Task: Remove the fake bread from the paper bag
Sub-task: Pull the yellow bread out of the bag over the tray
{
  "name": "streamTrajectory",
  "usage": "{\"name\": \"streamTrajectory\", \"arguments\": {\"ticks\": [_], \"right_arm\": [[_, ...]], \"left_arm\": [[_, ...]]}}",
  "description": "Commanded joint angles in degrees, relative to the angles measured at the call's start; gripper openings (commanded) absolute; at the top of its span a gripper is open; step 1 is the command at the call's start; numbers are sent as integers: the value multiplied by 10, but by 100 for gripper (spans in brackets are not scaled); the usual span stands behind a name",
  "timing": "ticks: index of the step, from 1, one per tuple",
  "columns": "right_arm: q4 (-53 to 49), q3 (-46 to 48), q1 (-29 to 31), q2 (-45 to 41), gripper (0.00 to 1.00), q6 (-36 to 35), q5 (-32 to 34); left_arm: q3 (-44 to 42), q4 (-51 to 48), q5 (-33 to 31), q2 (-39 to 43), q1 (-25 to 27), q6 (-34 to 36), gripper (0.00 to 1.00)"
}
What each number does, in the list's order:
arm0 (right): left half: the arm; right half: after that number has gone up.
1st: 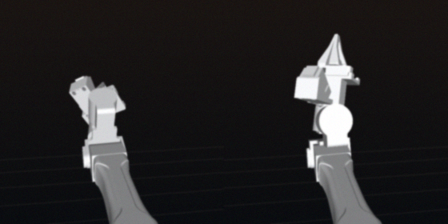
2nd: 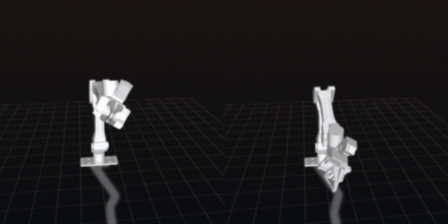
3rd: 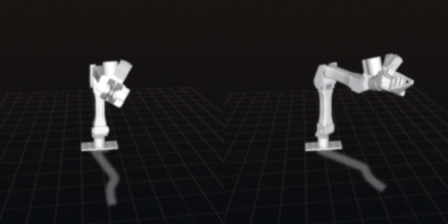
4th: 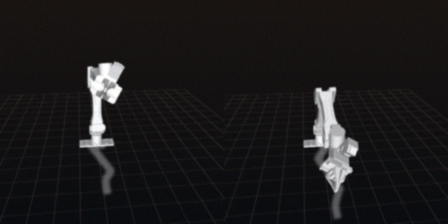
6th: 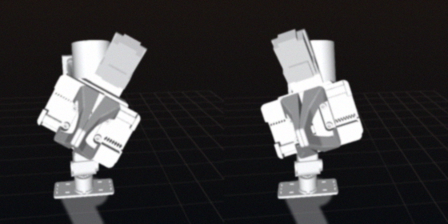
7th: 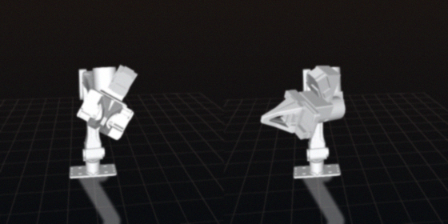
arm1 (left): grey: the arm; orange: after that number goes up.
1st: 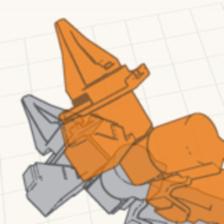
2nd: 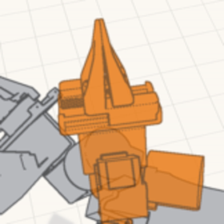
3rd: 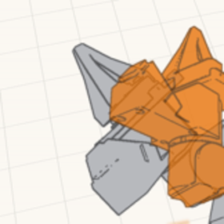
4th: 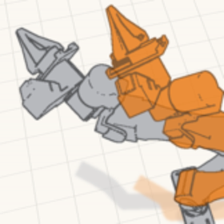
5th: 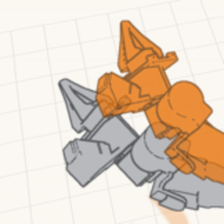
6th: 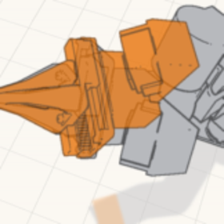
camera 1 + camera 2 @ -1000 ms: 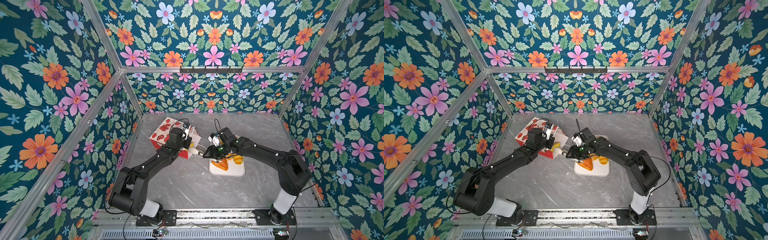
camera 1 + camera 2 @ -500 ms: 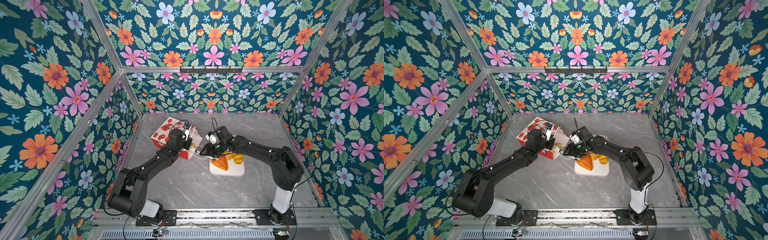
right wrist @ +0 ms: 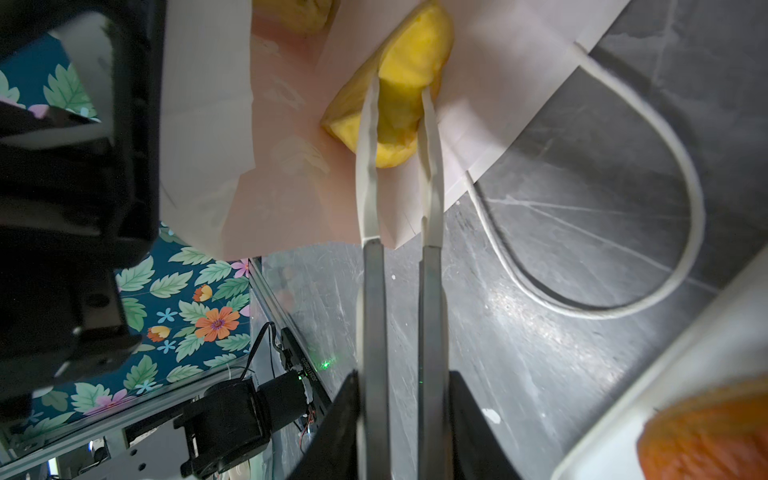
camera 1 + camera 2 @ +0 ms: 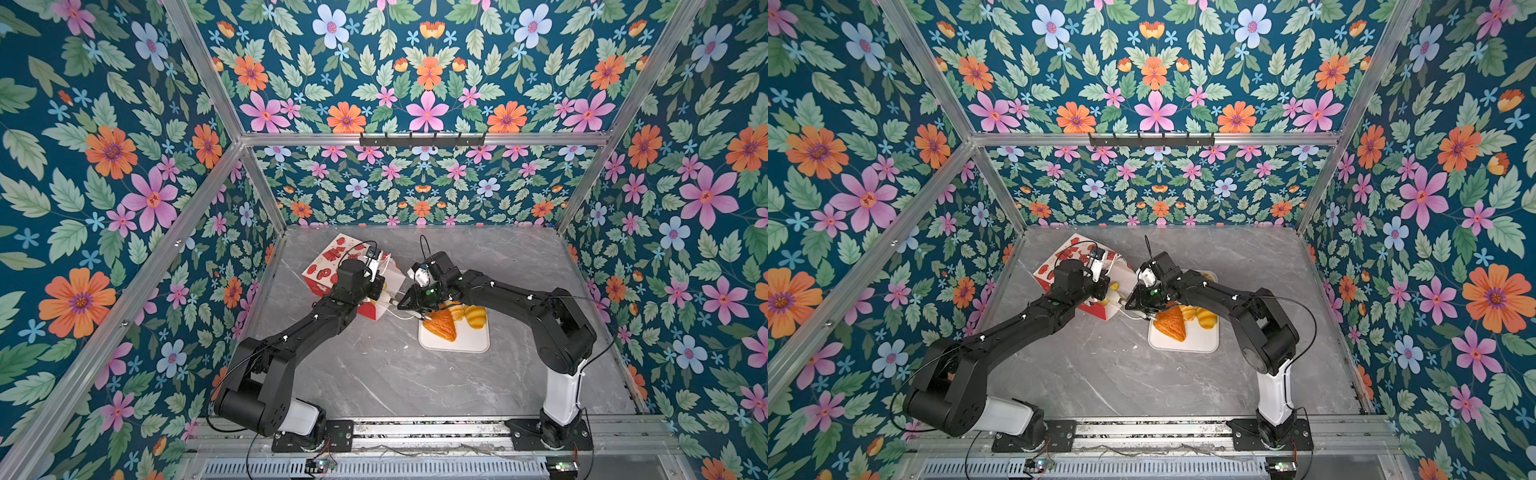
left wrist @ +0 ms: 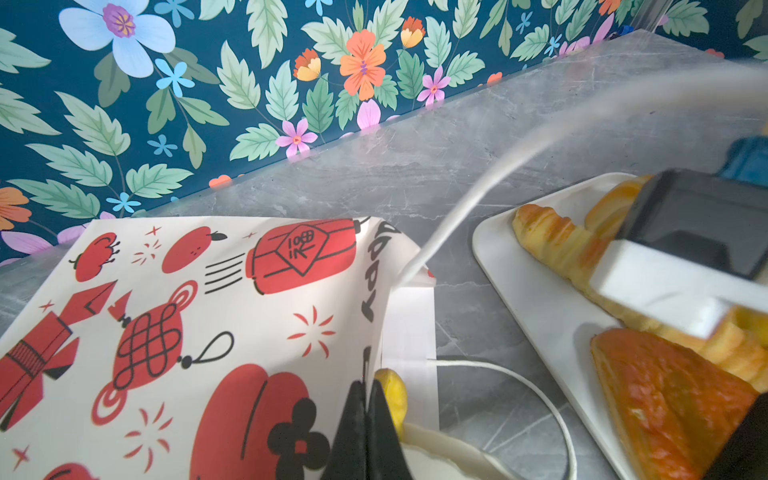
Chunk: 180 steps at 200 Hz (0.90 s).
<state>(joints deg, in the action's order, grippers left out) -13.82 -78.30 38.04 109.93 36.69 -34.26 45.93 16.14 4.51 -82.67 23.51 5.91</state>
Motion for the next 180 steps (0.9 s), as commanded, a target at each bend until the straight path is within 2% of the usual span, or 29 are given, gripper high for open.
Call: {"name": "streamTrajectory", "arguments": {"ticks": [1, 75, 109, 180], "right_arm": [[-1, 9, 0, -16, 28, -22, 25], [-64, 95, 0, -144, 24, -125, 131], [-105, 131, 0, -247, 23, -180, 191], [-293, 110, 0, -359, 22, -264, 339]], "left_arm": [[3, 15, -9, -1, 0, -10, 0], [17, 4, -13, -13, 0, -22, 0], [21, 3, -14, -19, 0, -25, 0], [24, 2, -10, -24, 0, -25, 0]]}}
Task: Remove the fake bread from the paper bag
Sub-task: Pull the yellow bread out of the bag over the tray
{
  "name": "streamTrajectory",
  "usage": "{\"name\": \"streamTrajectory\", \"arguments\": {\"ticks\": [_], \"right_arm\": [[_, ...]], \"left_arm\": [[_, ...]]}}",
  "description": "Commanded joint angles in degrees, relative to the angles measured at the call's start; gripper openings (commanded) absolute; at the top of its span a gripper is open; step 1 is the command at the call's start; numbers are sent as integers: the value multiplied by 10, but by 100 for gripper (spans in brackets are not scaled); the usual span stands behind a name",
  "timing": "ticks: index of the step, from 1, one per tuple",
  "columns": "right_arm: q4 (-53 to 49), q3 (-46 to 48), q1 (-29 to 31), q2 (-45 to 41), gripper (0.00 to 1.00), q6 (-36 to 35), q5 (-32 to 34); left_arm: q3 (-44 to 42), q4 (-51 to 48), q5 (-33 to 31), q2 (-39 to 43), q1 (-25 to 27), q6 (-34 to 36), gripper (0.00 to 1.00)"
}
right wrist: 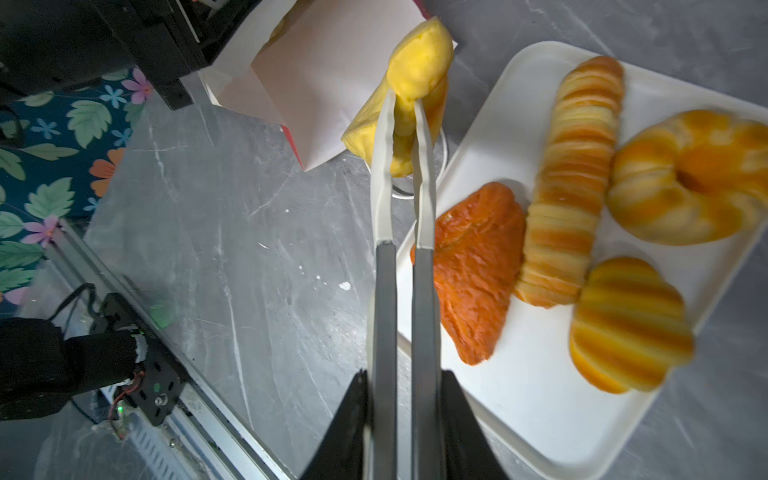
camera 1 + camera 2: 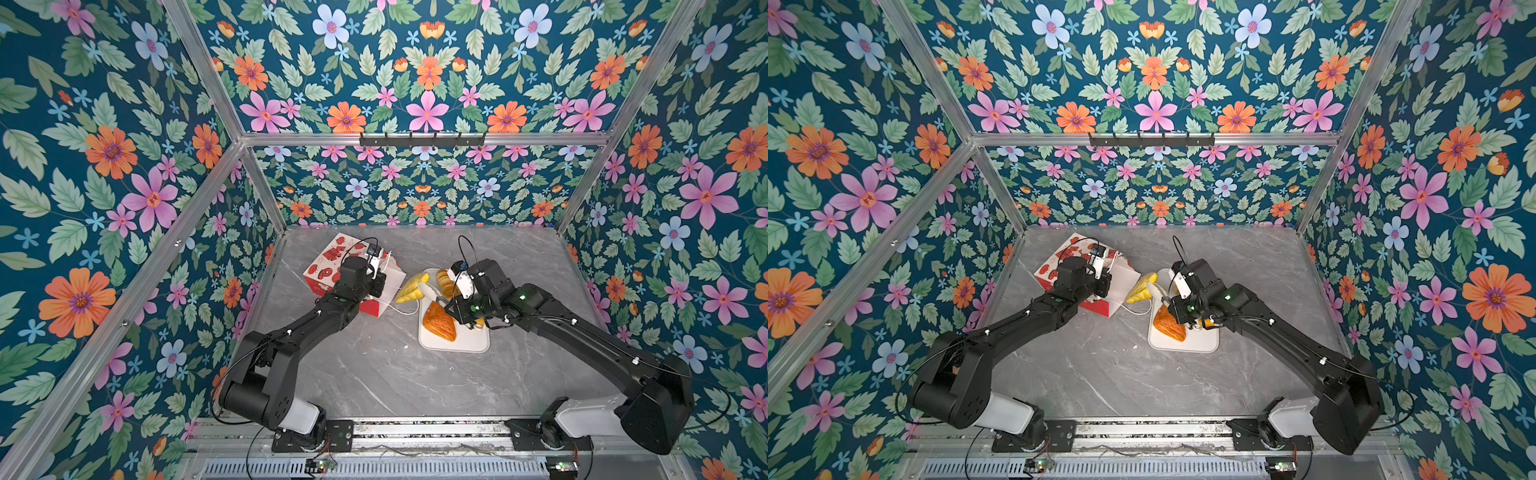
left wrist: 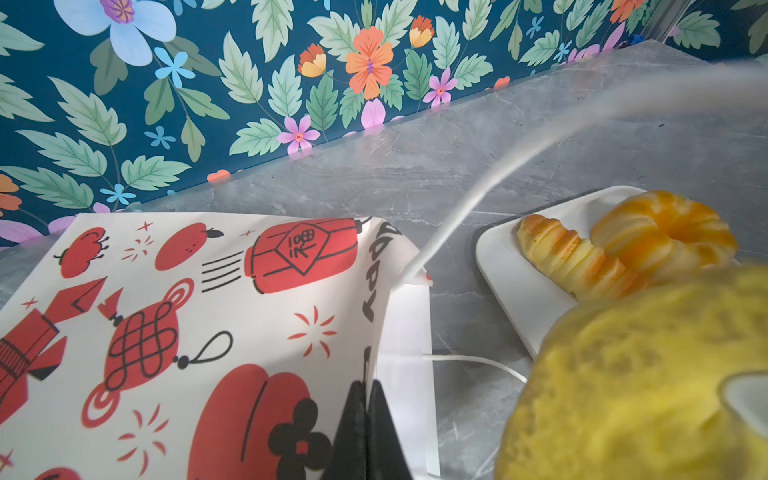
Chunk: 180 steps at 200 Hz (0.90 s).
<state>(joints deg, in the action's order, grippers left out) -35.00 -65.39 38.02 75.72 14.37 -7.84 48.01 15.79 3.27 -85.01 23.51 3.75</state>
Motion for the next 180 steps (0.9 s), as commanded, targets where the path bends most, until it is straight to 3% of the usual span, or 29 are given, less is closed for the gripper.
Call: {"name": "streamTrajectory", "arguments": {"ticks": [1, 43, 75, 147, 180], "right_arm": [[-85, -21, 0, -17, 22, -42, 76], [-216, -95, 0, -23, 22, -83, 173], [-316, -168, 0, 26, 22, -98, 236], [-440, -310, 0, 126, 22, -128, 274], [-498, -351, 0, 122, 22, -114, 247]], "left_arm": [[4, 6, 3, -1, 0, -3, 0], [-2, 17, 12, -4, 0, -6, 0], [-6, 25, 14, -7, 0, -5, 0], [-29, 44, 15, 3, 0, -6, 0], [-35, 48, 15, 5, 0, -6, 0]]}}
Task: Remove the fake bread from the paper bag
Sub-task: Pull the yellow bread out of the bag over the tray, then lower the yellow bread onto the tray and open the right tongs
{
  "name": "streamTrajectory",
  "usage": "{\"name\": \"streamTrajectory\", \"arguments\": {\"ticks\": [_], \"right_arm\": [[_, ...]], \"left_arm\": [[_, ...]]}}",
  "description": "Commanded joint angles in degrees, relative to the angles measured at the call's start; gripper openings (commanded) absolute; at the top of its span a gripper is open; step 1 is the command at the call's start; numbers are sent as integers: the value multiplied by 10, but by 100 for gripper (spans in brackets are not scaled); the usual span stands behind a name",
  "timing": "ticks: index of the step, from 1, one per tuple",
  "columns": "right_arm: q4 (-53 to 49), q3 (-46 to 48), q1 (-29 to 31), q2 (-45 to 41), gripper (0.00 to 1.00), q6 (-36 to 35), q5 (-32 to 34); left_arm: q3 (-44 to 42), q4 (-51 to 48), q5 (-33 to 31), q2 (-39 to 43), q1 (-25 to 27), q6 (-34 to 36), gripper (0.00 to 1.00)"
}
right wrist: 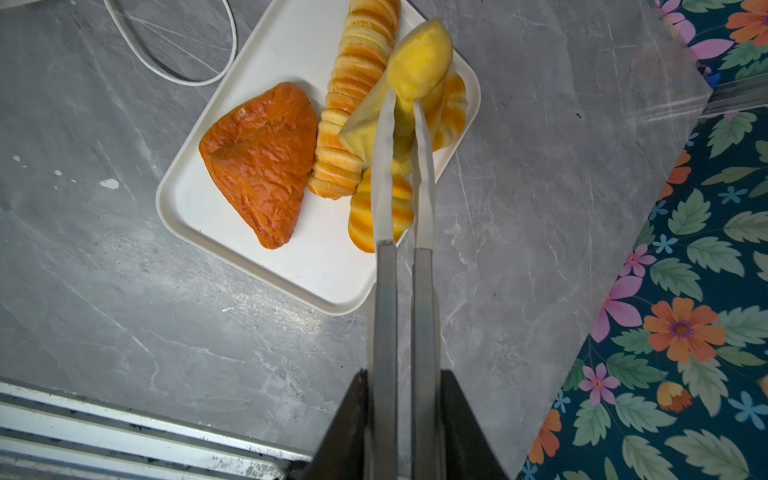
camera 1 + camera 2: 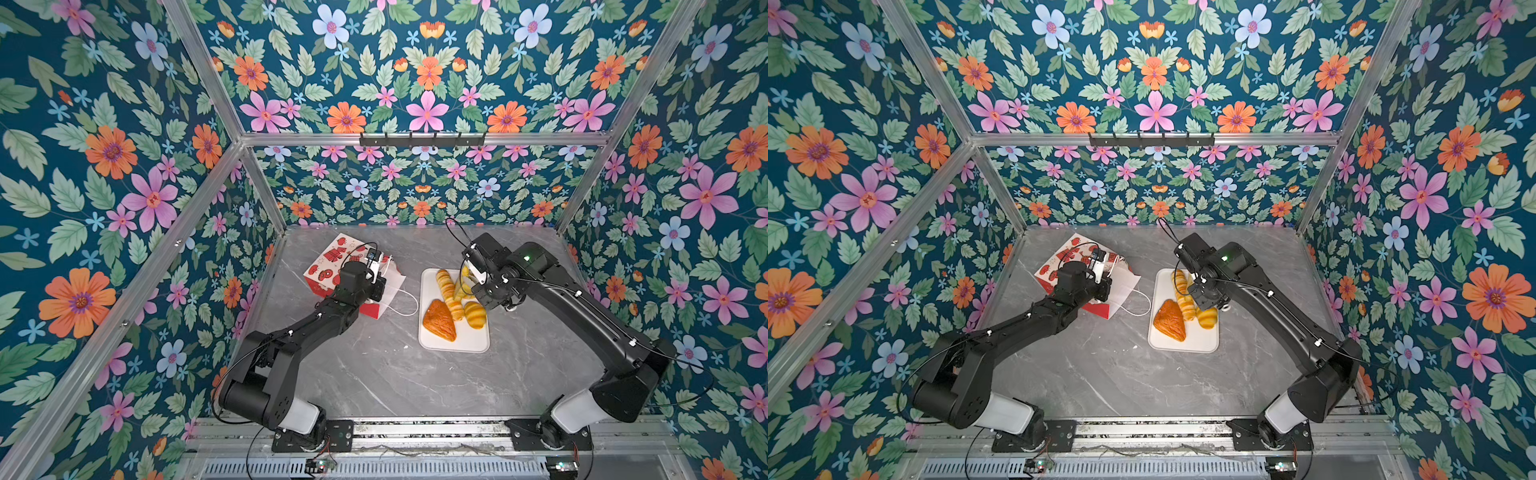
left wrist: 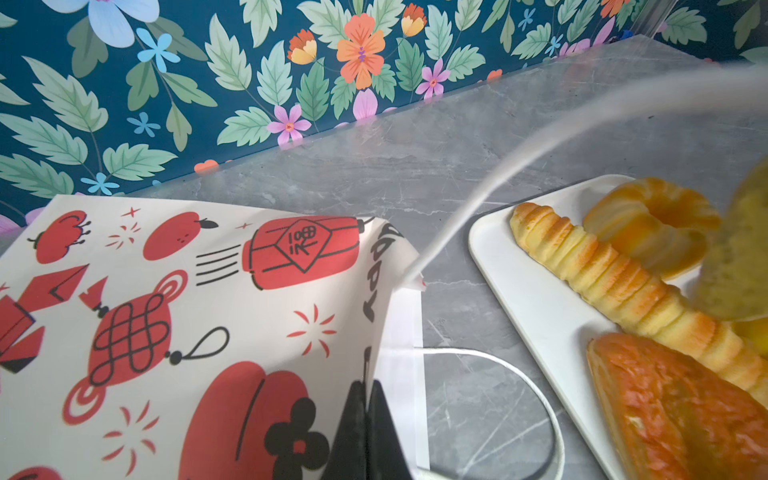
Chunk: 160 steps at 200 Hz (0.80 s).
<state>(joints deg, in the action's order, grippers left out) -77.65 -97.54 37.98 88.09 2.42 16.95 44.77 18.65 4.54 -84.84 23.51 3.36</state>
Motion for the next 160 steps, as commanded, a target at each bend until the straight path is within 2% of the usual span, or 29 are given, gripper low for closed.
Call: {"name": "streamTrajectory", "arguments": {"ticks": [1, 31, 50, 100, 160], "right_arm": [[-73, -31, 1, -1, 22, 7, -1], [-139, -50, 0, 6, 22, 27, -44], [-167, -40, 1, 8, 22, 40, -47], [-182, -32, 1, 7, 22, 52, -75], [-175, -24, 8, 34, 22, 34, -118]], "left_arm": [[-2, 20, 2, 4, 0, -1, 0], [-2, 29, 6, 0, 0, -2, 0], [-2, 37, 10, -4, 0, -3, 0], [-7, 57, 20, -17, 0, -9, 0], [-13, 67, 23, -19, -1, -12, 0]]}}
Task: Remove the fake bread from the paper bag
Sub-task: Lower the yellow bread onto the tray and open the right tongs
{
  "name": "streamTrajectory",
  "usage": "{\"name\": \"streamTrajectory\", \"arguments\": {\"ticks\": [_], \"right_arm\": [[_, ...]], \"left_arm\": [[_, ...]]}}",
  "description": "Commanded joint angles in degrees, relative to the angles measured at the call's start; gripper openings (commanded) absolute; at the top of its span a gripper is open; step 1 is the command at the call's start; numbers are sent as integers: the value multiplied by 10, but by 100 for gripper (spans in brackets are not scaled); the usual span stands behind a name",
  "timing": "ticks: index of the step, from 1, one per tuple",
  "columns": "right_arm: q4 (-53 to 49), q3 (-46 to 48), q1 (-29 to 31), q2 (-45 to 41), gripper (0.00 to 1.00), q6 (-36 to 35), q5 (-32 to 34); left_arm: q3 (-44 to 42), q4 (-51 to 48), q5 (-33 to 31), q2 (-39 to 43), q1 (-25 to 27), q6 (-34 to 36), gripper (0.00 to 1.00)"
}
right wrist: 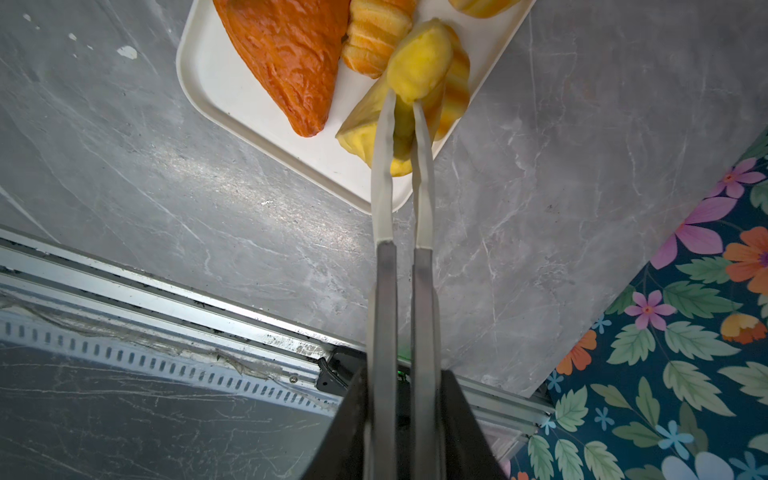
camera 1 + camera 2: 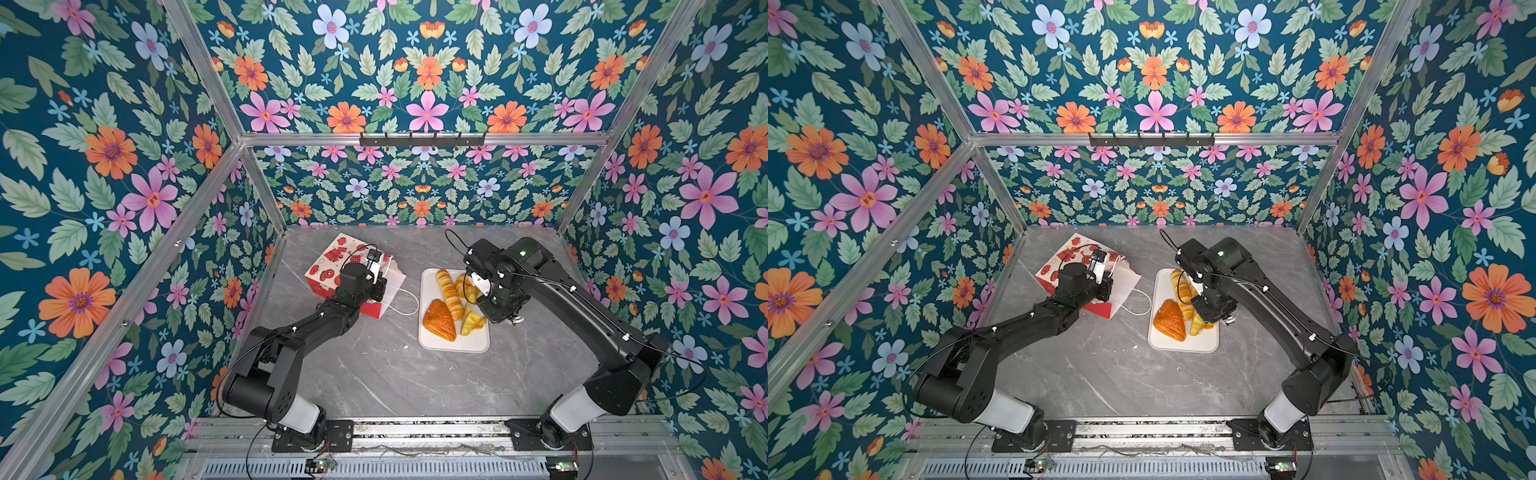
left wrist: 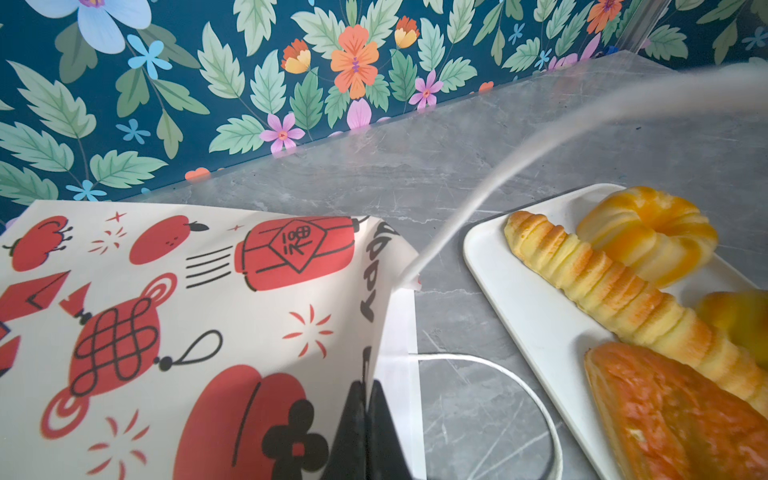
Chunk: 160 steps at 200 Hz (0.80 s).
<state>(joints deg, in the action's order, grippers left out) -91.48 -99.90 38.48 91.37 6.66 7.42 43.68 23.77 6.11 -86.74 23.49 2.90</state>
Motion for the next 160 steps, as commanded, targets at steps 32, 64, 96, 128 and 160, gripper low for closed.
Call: {"name": "streamTrajectory", "arguments": {"ticks": [32, 64, 96, 128, 160], "right_arm": [[-35, 0, 3, -14, 21, -12, -27], [-32, 4, 3, -10, 21, -18, -42], [-26, 16, 3, 24, 21, -23, -26], [-14, 12, 4, 56, 20, -22, -14], [7, 1, 7, 72, 23, -21, -24]], "left_arm": [[-2, 18, 12, -3, -1, -9, 0], [3, 20, 16, -8, -1, -9, 0], [2, 25, 21, -9, -2, -12, 0], [0, 28, 24, -12, -2, -16, 0], [-1, 32, 26, -15, -3, -19, 0]]}}
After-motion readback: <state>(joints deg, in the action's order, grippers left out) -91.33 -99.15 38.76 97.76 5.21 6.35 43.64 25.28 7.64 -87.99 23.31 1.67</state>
